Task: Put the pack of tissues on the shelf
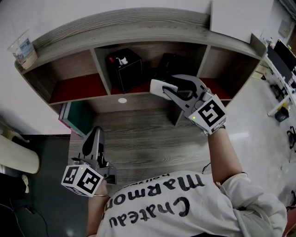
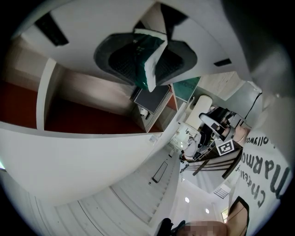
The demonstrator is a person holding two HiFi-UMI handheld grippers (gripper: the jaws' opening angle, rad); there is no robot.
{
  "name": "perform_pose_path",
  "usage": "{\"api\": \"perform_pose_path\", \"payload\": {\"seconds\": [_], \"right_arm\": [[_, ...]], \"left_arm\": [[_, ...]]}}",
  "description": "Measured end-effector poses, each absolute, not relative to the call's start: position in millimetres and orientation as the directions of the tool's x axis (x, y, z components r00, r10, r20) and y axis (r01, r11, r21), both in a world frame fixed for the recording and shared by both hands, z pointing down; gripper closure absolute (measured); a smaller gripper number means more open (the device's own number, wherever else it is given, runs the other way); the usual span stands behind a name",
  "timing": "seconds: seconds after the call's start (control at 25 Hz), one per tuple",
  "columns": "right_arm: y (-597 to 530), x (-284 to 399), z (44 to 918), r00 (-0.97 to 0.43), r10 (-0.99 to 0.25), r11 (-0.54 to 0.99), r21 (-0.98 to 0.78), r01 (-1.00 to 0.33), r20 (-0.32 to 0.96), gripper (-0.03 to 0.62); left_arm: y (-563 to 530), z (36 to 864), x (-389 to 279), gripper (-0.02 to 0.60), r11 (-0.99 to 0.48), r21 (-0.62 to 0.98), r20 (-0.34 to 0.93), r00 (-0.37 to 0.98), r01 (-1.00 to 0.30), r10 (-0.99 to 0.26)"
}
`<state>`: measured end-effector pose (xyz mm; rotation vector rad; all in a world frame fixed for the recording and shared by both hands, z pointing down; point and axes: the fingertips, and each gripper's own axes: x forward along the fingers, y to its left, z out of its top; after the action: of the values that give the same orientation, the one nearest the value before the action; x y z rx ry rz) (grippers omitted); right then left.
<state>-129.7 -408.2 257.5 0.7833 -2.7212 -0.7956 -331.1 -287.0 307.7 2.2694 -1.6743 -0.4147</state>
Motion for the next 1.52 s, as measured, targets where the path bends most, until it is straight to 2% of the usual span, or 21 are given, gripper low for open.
{"api": "perform_pose_path", "payload": {"seconds": [0.56, 1.16, 1.52], "right_arm": [[-409, -130, 258, -0.834, -0.552, 0.721, 0.512, -0.467, 0.017, 0.447], [-410, -134, 255, -0.747, -0.664, 0.657, 0.509, -0.556, 0.041, 0.403], [-373, -140, 243, -0.719, -0.695, 0.631, 0.457, -0.627, -0.027, 0.407]], "left_arm": [[-303, 305, -333, 0.563, -0.331, 0.390, -0.058, 0.336, -0.859, -0.940], [-313, 307, -355, 0.563, -0.422, 0.375, -0.041, 0.440, -0.825, -0.897], [-299, 322, -355, 0.563, -0.466, 0.386, -0.033, 0.493, -0.796, -0.869]]}}
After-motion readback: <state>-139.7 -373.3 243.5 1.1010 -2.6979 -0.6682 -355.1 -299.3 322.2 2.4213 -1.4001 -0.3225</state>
